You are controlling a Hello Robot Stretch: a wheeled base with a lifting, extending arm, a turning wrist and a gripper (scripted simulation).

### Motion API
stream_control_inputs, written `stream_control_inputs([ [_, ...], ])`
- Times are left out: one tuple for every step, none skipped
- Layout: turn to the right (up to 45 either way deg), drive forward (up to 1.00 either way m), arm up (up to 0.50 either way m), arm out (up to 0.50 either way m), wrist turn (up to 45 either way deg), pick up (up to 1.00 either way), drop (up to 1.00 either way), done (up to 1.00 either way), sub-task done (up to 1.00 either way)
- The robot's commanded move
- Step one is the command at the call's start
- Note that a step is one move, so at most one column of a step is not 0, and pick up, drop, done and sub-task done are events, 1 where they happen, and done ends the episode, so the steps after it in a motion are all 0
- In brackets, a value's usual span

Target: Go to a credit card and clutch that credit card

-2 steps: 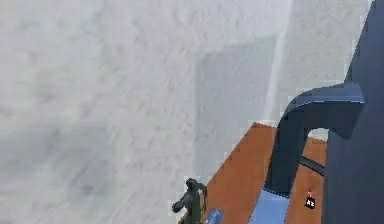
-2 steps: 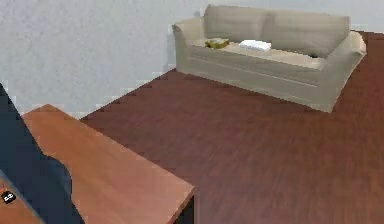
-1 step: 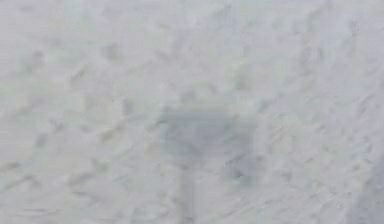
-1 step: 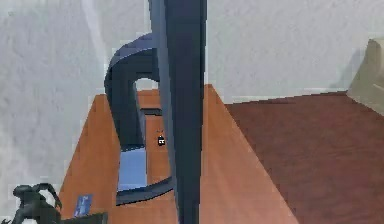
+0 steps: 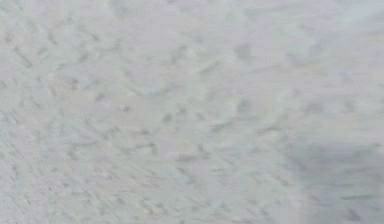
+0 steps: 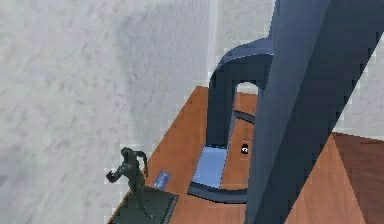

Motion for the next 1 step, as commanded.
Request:
stream_control_inputs([
  [0.0, 0.00, 0.50, 0.00, 0.0, 0.00, 0.00, 0.00, 0.00],
])
